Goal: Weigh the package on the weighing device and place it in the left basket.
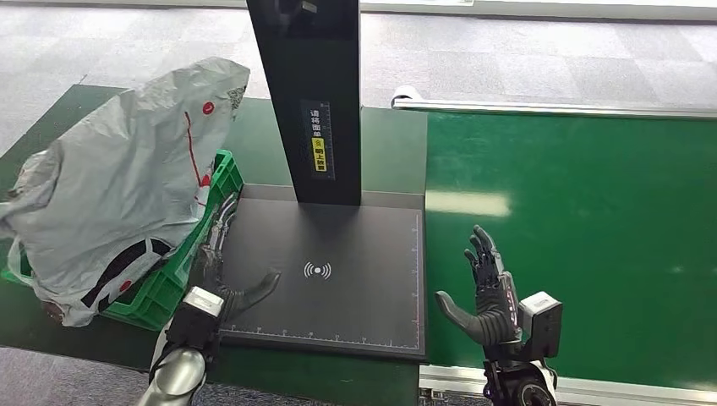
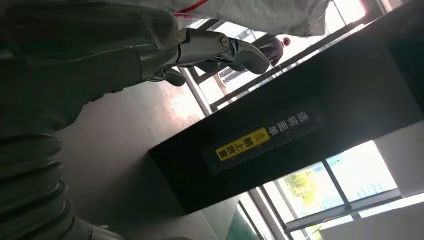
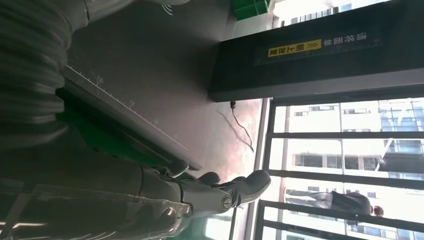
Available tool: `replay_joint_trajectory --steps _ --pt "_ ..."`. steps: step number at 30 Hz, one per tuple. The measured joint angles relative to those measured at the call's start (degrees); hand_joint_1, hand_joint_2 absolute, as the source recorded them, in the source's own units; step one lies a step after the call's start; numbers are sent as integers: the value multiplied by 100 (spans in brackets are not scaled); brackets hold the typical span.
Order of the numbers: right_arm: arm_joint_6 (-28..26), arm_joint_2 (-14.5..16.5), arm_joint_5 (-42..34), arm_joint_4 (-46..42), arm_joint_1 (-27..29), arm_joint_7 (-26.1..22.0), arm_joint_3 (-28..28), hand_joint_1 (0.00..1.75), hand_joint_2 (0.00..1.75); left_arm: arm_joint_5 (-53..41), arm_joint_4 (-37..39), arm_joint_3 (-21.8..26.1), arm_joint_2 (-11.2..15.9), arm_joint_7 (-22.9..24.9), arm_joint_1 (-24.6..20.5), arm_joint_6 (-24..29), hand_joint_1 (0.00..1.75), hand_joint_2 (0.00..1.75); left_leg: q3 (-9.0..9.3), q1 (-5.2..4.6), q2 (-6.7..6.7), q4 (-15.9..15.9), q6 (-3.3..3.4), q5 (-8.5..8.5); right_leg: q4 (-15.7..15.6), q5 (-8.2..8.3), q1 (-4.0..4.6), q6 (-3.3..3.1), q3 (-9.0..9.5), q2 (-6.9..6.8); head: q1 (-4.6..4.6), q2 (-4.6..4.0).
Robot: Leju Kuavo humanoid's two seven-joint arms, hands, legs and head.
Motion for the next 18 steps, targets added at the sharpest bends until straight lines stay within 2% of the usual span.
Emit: replay_joint_trajectory --steps 6,18 --pt "2 -5 -43 147 5 -21 136 0 175 -145 -138 -237 -88 -2 309 361 0 175 0 0 0 0 0 0 -1 0 0 0 -1 0 -1 0" --pt "-30 -26 17 173 95 -54 164 0 175 -421 -245 -245 -156 71 378 422 0 175 0 0 0 0 0 0 -1 0 0 0 -1 0 -1 0"
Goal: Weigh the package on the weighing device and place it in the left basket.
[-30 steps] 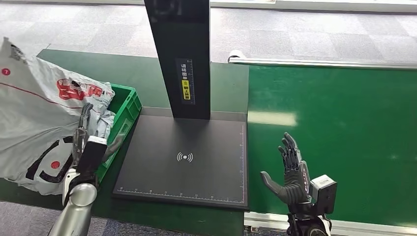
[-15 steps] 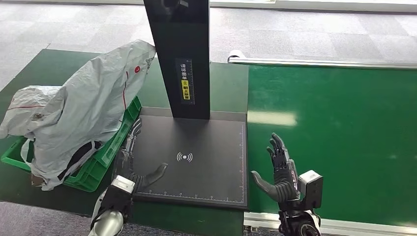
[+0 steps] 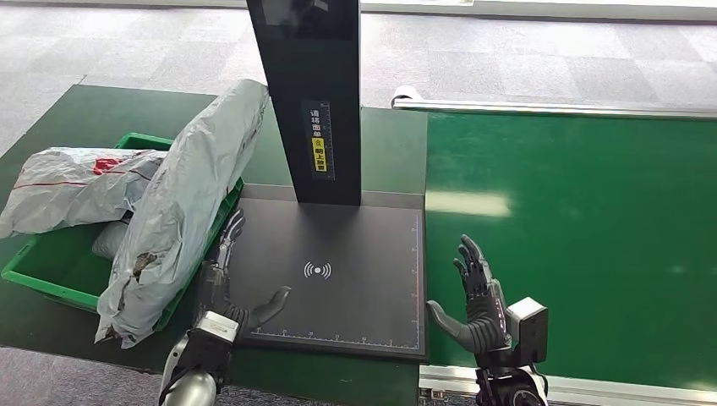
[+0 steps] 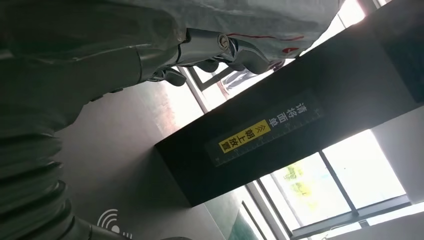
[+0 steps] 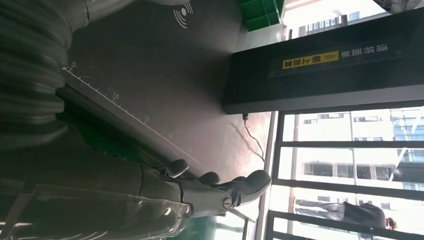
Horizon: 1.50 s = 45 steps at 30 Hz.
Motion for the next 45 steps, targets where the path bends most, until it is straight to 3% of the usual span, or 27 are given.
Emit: replay_joint_trajectory --steps 22,26,32,36,45 --pt "-20 -20 57 -1 56 -54 -4 0 175 -174 3 207 1 83 -94 173 0 175 1 0 0 0 0 0 0 0 0 0 0 0 0 0" --pt "-9 -20 91 2 47 -65 -4 0 175 -282 53 336 17 -14 -256 457 0 175 1 1 0 0 0 1 0 0 1 0 1 0 0 0" --pt "-9 -20 134 -8 111 -94 -5 0 175 -1154 364 824 247 53 -750 1604 0 175 2 2 0 0 0 1 1 1 2 -1 1 1 1 0" --pt "-9 -20 136 -14 177 -97 -9 0 175 -1221 512 1181 429 52 -1022 1715 0 175 2 4 1 0 0 1 1 1 3 -1 0 1 0 0" --pt "-9 -20 140 -27 201 -99 -12 0 175 -1465 667 1409 562 111 -1242 1857 0 175 1 3 1 1 0 1 1 1 2 -1 -1 1 1 0"
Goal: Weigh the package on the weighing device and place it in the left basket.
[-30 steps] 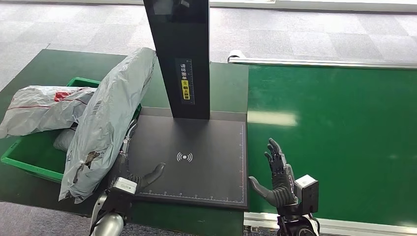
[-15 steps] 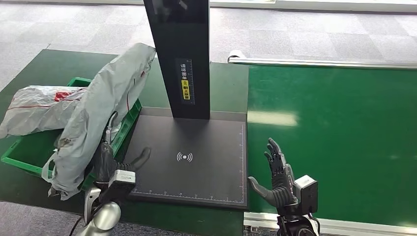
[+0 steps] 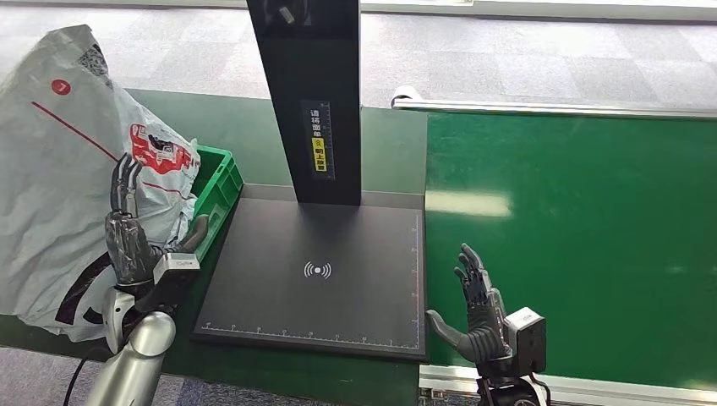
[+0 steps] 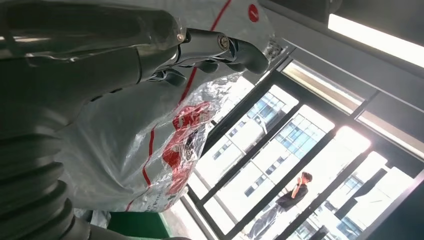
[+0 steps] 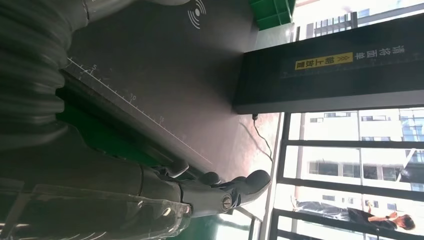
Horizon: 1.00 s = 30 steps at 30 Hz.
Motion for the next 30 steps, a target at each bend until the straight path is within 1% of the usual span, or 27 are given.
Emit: replay_joint_trajectory --steps 4,8,15,17,19,20,21,24,25,30 --pt "35 -1 -7 -128 86 1 -26 0 175 -398 177 214 167 250 -256 108 0 175 3 3 2 -1 -1 1 1 2 4 -3 1 2 -1 0" --pt "63 -4 -11 -232 174 2 -60 0 175 -570 321 485 280 309 -358 180 0 175 2 8 4 -1 -2 1 1 2 9 -4 0 3 0 -1" --pt "117 -4 -13 -273 176 32 -64 0 175 -832 496 766 353 502 -389 253 0 175 0 8 3 -1 -2 1 1 2 8 -4 -1 3 0 0" --pt "128 -4 -13 -272 164 43 -64 0 175 -837 519 793 353 503 -391 230 0 175 1 8 3 -1 -2 1 1 2 8 -4 0 2 0 0" --pt "144 -4 -13 -272 153 50 -64 0 175 -709 519 796 344 400 -390 132 0 175 1 8 3 -1 -2 1 1 2 8 -4 -1 2 0 0" --pt "150 -4 -13 -272 146 52 -64 0 175 -568 509 784 333 301 -384 32 0 175 1 8 3 -1 -3 1 1 2 8 -4 -1 2 0 0" --pt "154 -4 -13 -270 136 52 -64 0 175 -311 474 752 307 154 -367 -180 0 175 1 8 3 0 -3 1 1 2 8 -4 -1 2 -1 0" --pt "155 -4 -11 -250 73 54 -66 0 175 807 219 514 160 -294 -228 -1336 0 175 0 7 3 0 -3 1 1 2 8 -4 0 2 -1 0" --pt "155 -4 -10 -239 43 57 -66 0 175 1062 126 399 101 -370 -163 -1651 0 175 -1 7 3 0 -3 1 1 2 7 -4 0 2 1 0" --pt "149 0 -5 -168 -76 79 -68 0 175 1748 -313 -257 -171 -515 227 -2588 0 175 -2 2 3 0 -2 -2 -2 2 2 -3 -3 4 -2 0"
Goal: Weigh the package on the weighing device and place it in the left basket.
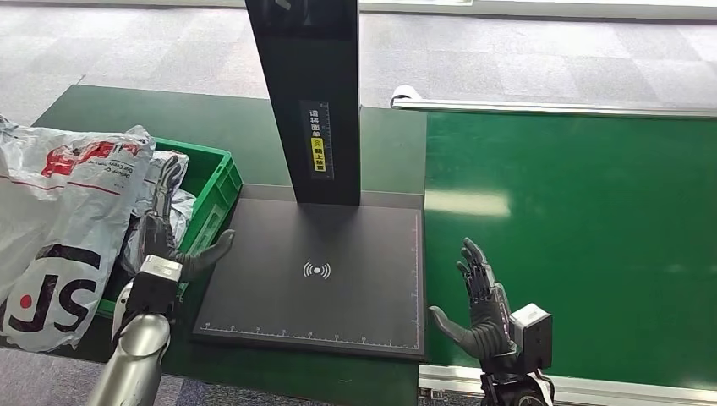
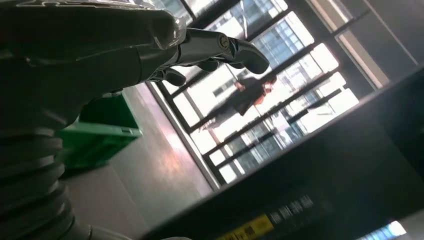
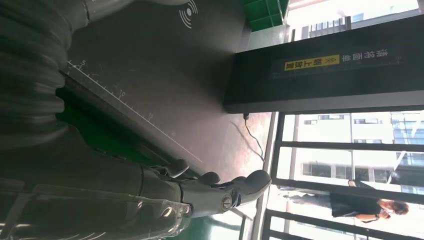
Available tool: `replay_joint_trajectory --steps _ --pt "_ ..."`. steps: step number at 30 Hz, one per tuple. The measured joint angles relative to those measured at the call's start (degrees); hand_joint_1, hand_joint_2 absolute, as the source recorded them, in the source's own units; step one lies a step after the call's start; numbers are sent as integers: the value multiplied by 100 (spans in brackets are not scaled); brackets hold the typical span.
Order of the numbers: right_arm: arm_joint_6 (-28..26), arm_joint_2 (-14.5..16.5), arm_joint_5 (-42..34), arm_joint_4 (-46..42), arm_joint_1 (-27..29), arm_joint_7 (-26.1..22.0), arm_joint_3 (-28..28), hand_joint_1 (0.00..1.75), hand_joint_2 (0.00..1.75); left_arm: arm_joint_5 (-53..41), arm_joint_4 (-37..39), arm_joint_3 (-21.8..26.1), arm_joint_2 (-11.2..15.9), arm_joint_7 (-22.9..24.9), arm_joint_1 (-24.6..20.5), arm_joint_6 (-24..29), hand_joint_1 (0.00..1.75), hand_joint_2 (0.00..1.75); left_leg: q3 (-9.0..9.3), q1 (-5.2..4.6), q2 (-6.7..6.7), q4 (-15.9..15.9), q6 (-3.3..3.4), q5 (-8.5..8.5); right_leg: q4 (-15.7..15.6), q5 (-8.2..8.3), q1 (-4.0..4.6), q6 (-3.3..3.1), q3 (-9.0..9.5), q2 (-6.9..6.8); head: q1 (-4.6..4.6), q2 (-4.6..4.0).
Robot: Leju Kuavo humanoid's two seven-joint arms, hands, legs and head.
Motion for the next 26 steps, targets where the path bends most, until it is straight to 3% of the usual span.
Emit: replay_joint_trajectory --steps 3,8,26 --pt "-3 5 7 42 -47 10 -1 0 175 319 -274 -522 -137 -52 336 -394 0 175 -3 0 -3 0 0 0 0 -1 0 0 -1 -3 1 0" --pt "-3 7 8 76 -58 14 -1 0 175 454 -536 -993 -218 -68 572 -433 0 175 -2 2 -3 -1 -1 -1 0 -1 2 0 -1 -3 -1 0" --pt "-5 7 9 102 -54 17 -1 0 175 564 -712 -1221 -227 -68 698 -557 0 175 -1 5 -3 -1 -3 0 1 0 5 0 1 -3 0 0"
